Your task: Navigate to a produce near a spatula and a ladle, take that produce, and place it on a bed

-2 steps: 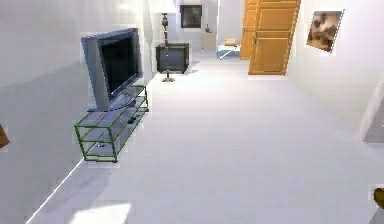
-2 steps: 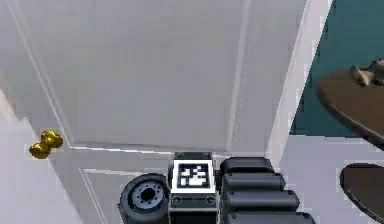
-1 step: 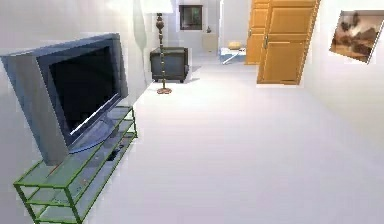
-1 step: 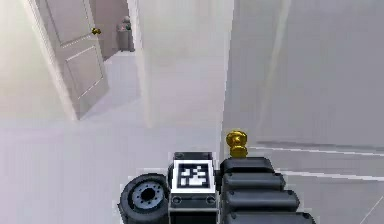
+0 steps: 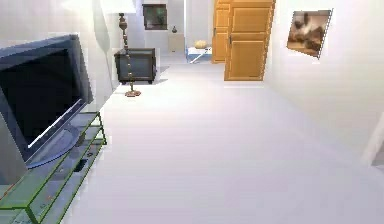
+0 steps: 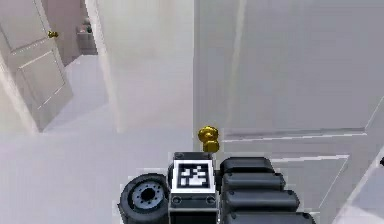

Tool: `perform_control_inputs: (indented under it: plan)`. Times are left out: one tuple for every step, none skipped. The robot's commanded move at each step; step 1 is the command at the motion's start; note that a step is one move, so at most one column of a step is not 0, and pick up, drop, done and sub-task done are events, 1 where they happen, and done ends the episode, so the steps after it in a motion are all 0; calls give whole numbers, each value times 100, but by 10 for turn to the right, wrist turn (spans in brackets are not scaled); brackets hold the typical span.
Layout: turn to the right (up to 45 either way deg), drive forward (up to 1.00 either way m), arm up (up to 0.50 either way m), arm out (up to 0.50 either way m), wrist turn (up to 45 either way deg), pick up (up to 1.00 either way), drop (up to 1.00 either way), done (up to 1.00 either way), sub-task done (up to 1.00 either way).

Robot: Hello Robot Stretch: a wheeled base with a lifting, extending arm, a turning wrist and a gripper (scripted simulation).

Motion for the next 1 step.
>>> perform_control_inputs:
  plan:
    - [0, 100, 0, 0, 0, 0, 0, 0, 0]
